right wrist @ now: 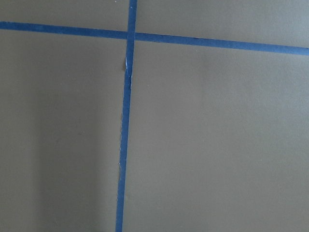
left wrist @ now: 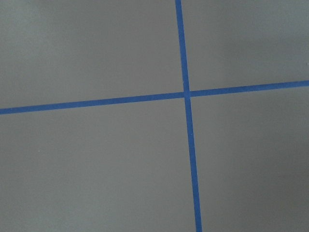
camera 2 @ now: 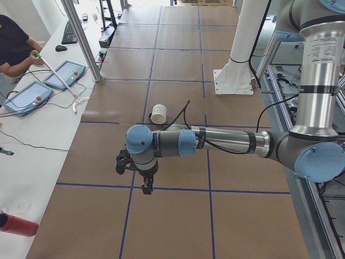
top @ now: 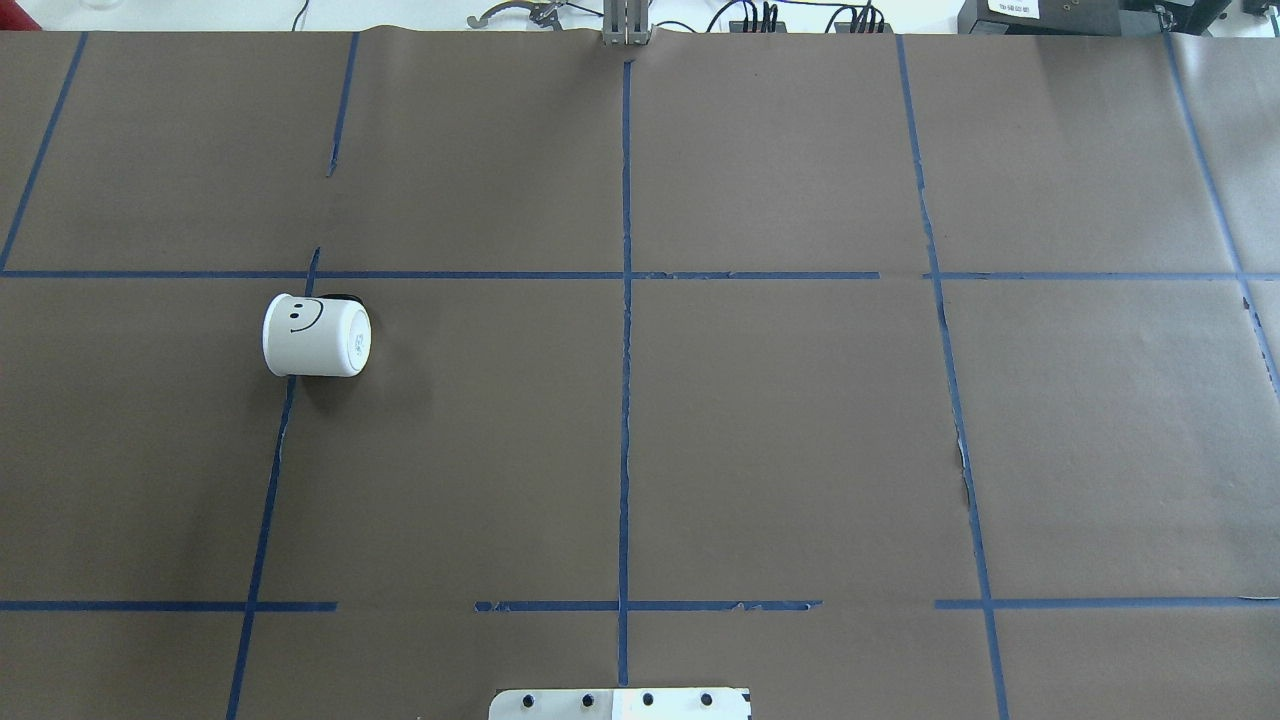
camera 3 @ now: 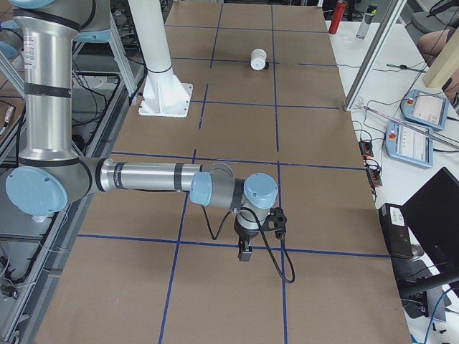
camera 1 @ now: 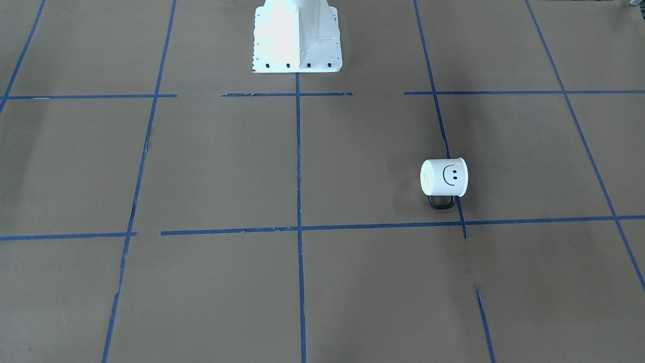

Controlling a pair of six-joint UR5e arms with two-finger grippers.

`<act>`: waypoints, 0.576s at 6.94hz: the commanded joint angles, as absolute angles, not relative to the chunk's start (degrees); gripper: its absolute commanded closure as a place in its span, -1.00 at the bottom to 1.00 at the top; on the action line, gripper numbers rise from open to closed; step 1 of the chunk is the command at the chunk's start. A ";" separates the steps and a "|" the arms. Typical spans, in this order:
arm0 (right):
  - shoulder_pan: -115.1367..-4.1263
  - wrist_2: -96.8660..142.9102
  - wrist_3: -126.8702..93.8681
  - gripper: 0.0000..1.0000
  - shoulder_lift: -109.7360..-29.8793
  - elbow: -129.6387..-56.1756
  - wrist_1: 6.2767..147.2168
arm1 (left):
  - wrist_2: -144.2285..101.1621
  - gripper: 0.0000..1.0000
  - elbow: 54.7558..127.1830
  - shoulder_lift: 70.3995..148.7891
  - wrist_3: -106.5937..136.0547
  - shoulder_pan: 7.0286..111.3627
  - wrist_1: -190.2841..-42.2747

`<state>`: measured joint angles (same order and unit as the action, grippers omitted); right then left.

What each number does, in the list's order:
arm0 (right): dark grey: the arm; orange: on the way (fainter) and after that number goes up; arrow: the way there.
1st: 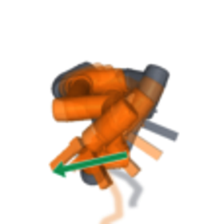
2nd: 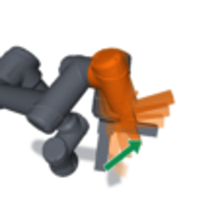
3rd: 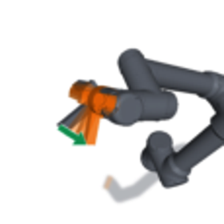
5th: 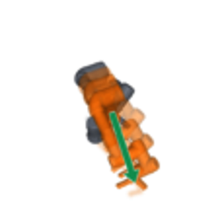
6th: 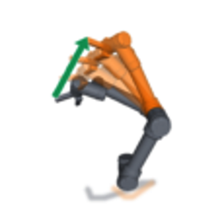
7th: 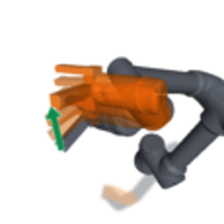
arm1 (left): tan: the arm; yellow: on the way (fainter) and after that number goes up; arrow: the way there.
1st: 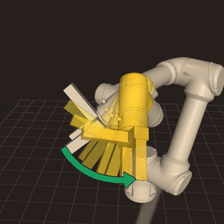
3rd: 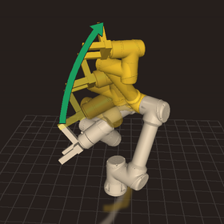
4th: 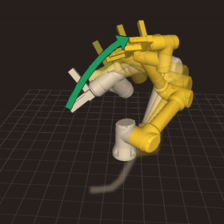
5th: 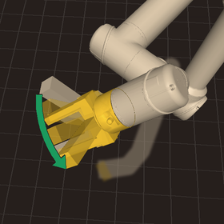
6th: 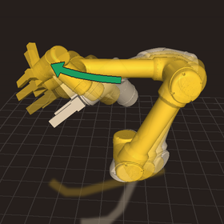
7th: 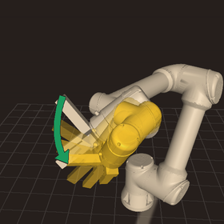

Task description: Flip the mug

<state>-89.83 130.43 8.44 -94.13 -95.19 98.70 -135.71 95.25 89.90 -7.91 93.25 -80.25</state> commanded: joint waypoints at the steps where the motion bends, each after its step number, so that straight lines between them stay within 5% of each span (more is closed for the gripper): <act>1: -89.82 130.43 8.44 -1.00 -94.13 -95.19 98.70 | -137.01 -1.00 95.53 91.22 -8.09 93.25 -78.59; 4: -89.82 130.43 8.44 -1.00 -94.13 -95.19 98.70 | -136.85 -1.00 96.41 90.97 -8.00 92.99 -79.19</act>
<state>-89.82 130.43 8.44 -94.13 -95.16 98.70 -137.01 95.93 91.09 -8.06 93.06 -78.99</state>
